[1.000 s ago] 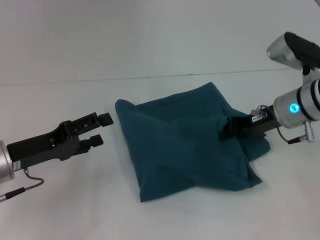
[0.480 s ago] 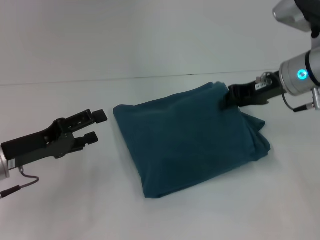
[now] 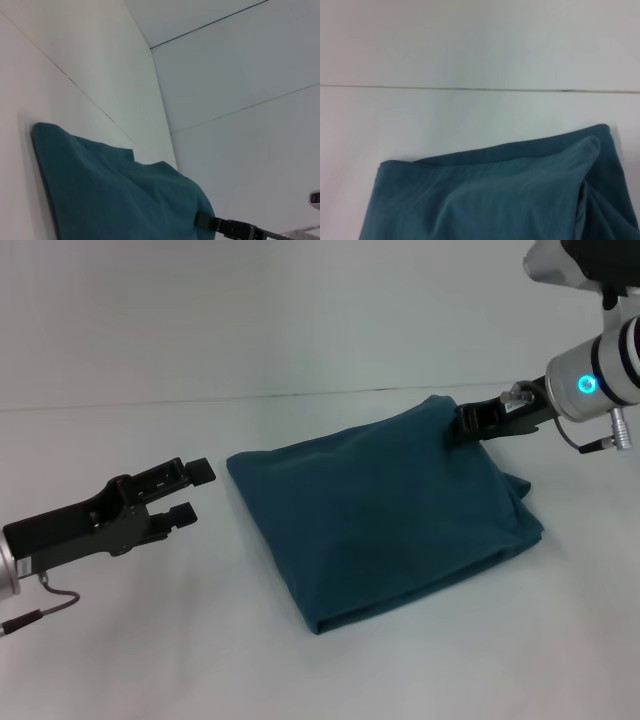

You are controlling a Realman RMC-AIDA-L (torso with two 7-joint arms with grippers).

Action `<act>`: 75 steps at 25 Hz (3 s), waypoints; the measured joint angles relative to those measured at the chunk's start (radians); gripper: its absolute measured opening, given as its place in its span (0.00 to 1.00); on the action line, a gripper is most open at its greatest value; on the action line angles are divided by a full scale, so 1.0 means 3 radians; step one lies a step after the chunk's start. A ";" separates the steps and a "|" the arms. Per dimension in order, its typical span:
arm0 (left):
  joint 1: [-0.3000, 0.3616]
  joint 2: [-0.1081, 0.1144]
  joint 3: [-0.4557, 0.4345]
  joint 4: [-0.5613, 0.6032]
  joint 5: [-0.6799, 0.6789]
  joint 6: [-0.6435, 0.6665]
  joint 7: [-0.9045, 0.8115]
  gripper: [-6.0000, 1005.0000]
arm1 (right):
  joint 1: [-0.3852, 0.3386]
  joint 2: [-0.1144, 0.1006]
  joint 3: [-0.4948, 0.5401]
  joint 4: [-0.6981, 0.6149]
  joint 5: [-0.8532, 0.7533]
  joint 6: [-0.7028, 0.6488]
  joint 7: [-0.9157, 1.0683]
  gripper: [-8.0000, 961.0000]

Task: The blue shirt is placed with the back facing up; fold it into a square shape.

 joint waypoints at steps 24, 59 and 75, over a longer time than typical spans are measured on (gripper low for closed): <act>-0.0008 -0.0023 -0.0005 -0.0047 -0.0002 -0.0049 -0.0007 0.95 | 0.0050 0.0001 -0.0197 0.0460 -0.1101 0.0873 0.0734 0.50; -0.0032 -0.0039 -0.0086 -0.0072 -0.0005 -0.0064 0.0021 0.95 | 0.0035 -0.0012 0.0235 0.1014 0.0669 0.1547 0.0128 0.49; -0.0040 -0.0050 -0.0083 -0.0077 -0.0005 -0.0116 0.0024 0.95 | 0.0071 -0.0005 0.0251 0.1064 0.0679 0.1527 0.0166 0.43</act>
